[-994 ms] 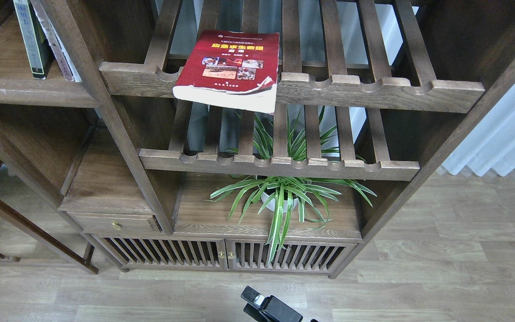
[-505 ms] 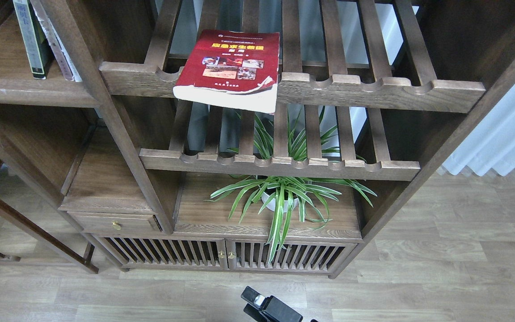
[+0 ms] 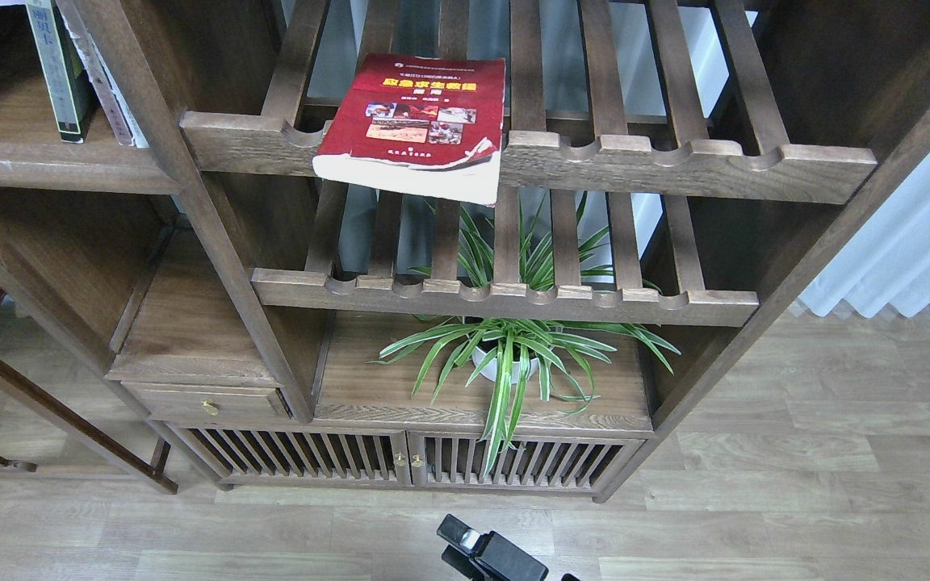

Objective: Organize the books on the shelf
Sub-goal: 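Carry the white book with the left gripper onto the side shelf, then reach the right gripper up toward the red-covered book on the upper shelf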

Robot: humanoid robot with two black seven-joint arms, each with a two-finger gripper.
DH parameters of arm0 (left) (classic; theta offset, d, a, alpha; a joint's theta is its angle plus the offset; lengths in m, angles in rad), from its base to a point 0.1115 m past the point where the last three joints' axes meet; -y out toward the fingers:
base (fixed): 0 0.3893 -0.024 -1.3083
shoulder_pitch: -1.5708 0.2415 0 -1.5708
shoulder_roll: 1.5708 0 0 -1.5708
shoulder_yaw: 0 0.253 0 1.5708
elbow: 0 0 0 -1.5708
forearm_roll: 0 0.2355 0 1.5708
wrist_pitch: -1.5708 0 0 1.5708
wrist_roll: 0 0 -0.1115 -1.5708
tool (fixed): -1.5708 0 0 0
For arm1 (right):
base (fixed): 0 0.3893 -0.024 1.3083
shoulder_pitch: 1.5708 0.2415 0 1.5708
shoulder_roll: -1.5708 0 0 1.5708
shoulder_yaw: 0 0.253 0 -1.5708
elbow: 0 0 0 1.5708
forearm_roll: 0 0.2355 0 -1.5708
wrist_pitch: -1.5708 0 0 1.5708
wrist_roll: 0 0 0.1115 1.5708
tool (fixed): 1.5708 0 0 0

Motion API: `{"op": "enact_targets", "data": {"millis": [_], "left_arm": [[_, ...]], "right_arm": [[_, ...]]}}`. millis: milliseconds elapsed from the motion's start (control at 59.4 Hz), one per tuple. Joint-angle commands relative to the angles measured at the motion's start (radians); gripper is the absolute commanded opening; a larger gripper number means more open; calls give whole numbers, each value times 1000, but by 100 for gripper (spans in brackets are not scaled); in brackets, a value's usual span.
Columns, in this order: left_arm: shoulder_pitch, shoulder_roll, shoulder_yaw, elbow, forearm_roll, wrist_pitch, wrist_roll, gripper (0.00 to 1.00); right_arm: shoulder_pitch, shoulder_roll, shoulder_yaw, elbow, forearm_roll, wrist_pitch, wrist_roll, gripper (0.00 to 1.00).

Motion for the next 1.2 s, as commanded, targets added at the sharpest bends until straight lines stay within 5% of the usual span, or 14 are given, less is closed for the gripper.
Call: {"op": "enact_targets", "data": {"millis": [0,253,623,943,1179], "left_arm": [[30,-7,-13,-21,-31,0,-11,77],[162,41,-68,-137,-180,0,-9,80],[679,32,-410,-476,-313,0,-3,80],[1015,-155,-464,-633,-382,0,-2,85],[1144,-286,-438,-648,-381,0,1,98]], "right_arm": [[1,1,2,0,3,0,2,92],[6,5,23,0,5,0,3,93],[12,27,37,0,8,0,48,92],[67,82,94,1,8,0,52,92],[115,82,137,6,8,0,57,92]]}}
